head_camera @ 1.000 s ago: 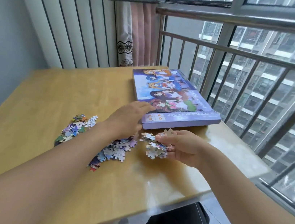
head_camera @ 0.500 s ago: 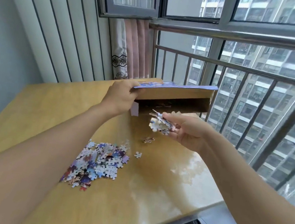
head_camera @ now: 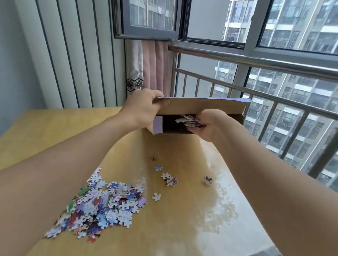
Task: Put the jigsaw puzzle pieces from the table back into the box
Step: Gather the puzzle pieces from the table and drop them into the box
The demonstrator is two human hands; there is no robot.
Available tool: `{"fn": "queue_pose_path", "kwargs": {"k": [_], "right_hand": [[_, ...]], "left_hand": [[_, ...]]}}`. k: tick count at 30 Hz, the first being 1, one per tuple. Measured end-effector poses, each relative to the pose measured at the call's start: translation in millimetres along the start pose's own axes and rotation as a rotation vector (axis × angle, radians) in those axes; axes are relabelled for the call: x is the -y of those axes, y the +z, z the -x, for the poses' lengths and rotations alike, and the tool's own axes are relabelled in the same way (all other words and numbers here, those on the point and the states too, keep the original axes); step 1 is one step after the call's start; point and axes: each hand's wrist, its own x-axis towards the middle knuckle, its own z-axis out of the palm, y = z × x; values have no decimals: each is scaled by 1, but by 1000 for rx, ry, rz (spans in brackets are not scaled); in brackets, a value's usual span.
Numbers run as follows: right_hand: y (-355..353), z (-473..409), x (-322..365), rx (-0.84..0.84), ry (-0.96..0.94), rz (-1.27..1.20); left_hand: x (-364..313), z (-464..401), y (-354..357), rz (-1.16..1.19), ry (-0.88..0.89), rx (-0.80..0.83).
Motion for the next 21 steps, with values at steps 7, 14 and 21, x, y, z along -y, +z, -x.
{"fn": "queue_pose_path", "kwargs": {"k": [7, 14, 21], "right_hand": [[13, -19, 11, -51, -7, -177], [4, -12, 12, 55, -299, 727], [-18, -19, 6, 130, -946, 1494]], "left_hand": [[0, -9, -13, 87, -1, 3], [9, -16, -18, 111, 32, -38], [13, -26, -22, 94, 50, -153]]}}
